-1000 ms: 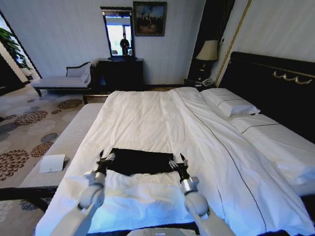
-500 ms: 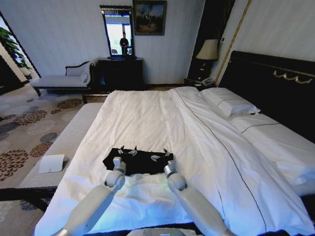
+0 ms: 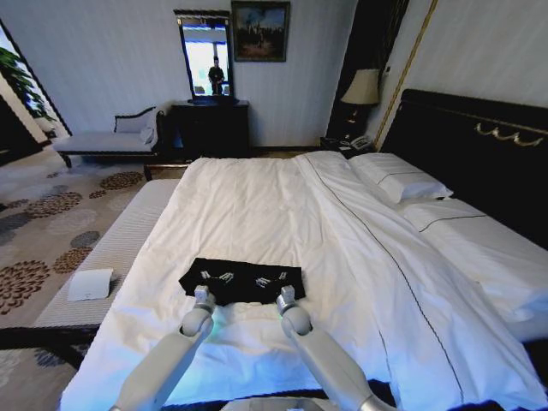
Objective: Fold the clothes on the bed.
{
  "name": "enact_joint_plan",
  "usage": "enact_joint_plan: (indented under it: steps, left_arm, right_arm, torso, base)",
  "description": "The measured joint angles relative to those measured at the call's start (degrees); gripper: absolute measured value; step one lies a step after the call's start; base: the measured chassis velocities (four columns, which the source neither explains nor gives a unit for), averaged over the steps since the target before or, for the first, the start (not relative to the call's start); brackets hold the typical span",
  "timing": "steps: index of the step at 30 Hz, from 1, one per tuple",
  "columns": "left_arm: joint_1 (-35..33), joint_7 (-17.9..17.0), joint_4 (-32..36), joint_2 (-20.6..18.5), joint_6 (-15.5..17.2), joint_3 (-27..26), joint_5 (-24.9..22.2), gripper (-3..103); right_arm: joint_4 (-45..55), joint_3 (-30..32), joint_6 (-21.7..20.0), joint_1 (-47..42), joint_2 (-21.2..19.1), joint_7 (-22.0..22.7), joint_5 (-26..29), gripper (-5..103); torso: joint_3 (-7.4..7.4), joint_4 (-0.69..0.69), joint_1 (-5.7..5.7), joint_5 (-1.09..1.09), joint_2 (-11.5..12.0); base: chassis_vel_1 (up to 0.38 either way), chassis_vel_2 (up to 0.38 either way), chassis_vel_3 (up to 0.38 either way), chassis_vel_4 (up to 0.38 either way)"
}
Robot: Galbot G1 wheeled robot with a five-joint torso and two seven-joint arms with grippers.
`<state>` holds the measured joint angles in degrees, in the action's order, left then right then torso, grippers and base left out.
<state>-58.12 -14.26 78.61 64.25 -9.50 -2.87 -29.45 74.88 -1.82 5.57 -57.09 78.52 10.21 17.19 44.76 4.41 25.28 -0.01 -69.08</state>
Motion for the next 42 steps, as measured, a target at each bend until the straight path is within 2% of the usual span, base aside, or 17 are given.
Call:
enact_joint_plan:
  steps: [5,14,15,19,22,23,27,28,31,32,33,35,36,40,42]
  left_arm:
    - [-0.77,0.37,0.0,-0.39,-0.26,-1.74,-0.95,100]
    - [-1.63,0.57,0.14,-1.41,-0.59,-4.24,-2.09,100]
    - [-2.7,0.55,1.51,-2.08,-0.61,-5.97,-3.29,100]
    - [-4.65,0.35,4.3,-2.72,-0.8,-8.67,-3.61,100]
    - [-8.94,0.35,10.05,-3.72,-1.64,-12.77,-3.42,100]
    - [-8.94,0.35,10.05,-3.72,-1.64,-12.77,-3.42,100]
    - [-17.75,1.23,17.94,-4.42,-2.23,-19.5,-3.51,100]
    - [-17.75,1.23,17.94,-4.42,-2.23,-19.5,-3.51,100]
    - [-25.13,2.12,24.98,-4.6,-2.22,-24.9,-4.13,100]
    - [-25.13,2.12,24.98,-4.6,-2.22,-24.9,-4.13,100]
    - [-28.68,2.92,28.65,-4.75,-2.23,-27.64,-4.83,100]
    - [-34.55,4.52,34.54,-5.24,-1.45,-31.09,-6.52,100]
    - [-34.55,4.52,34.54,-5.24,-1.45,-31.09,-6.52,100]
    - [-43.44,5.54,44.25,-5.15,-1.12,-35.98,-6.12,100]
    - [-44.1,5.52,45.11,-5.09,-1.09,-36.43,-6.09,100]
  right_arm:
    - [1.38,2.23,0.65,-2.1,-1.08,0.02,1.72,100]
    - [2.26,4.94,1.83,-4.13,-2.44,0.07,0.84,100]
    - [2.67,7.13,2.0,-5.24,-2.97,0.07,2.01,100]
    - [5.09,9.37,1.92,-6.7,-3.69,0.33,4.57,100]
    - [9.37,11.65,0.8,-8.97,-4.79,1.1,8.81,100]
    - [9.37,11.65,0.8,-8.97,-4.79,1.1,8.81,100]
    - [17.11,14.51,-3.8,-13.14,-6.75,1.48,17.43,100]
    - [17.11,14.51,-3.8,-13.14,-6.75,1.48,17.43,100]
    - [23.18,16.92,-8.68,-16.16,-7.89,1.64,27.73,100]
    - [23.18,16.92,-8.68,-16.16,-7.89,1.64,27.73,100]
    - [25.63,17.93,-10.39,-17.46,-8.29,1.71,31.3,100]
    - [28.36,18.75,-11.79,-19.1,-8.77,1.66,34.54,100]
    - [28.36,18.75,-11.79,-19.1,-8.77,1.66,34.54,100]
    - [31.4,19.69,-13.69,-21.48,-8.76,0.76,37.83,100]
    - [31.51,19.73,-13.81,-21.61,-8.75,0.64,37.98,100]
  torso:
    - [0.0,0.0,-0.01,0.01,-0.01]
    - [-0.01,0.0,-0.01,0.01,-0.01]
    - [-0.01,0.0,-0.01,0.01,-0.01]
    - [0.0,0.0,-0.01,0.01,0.0]
    - [-0.01,0.01,-0.01,0.0,-0.01]
    - [-0.01,0.01,-0.01,0.0,-0.01]
    - [0.0,-0.01,-0.01,-0.01,-0.01]
    - [0.0,-0.01,-0.01,-0.01,-0.01]
    - [-0.01,0.0,-0.02,0.01,-0.01]
    - [-0.01,0.0,-0.02,0.01,-0.01]
    - [-0.02,0.0,-0.02,0.0,-0.01]
    - [-0.01,0.01,-0.01,0.01,-0.01]
    - [-0.01,0.01,-0.01,0.01,-0.01]
    - [-0.01,0.0,-0.02,0.02,-0.02]
    - [-0.01,0.0,-0.01,0.01,-0.02]
  base:
    - [0.0,0.0,0.0,0.0]
    - [0.0,0.0,0.0,0.0]
    - [0.0,0.0,0.0,0.0]
    - [0.0,0.0,0.0,0.0]
    - [0.0,0.0,0.0,0.0]
    - [0.0,0.0,0.0,0.0]
    - [0.0,0.0,0.0,0.0]
    - [0.0,0.0,0.0,0.0]
    - [0.0,0.0,0.0,0.0]
    - [0.0,0.0,0.0,0.0]
    - [0.0,0.0,0.0,0.0]
    - [0.0,0.0,0.0,0.0]
    - [0.0,0.0,0.0,0.0]
    - [0.0,0.0,0.0,0.0]
    - [0.0,0.0,0.0,0.0]
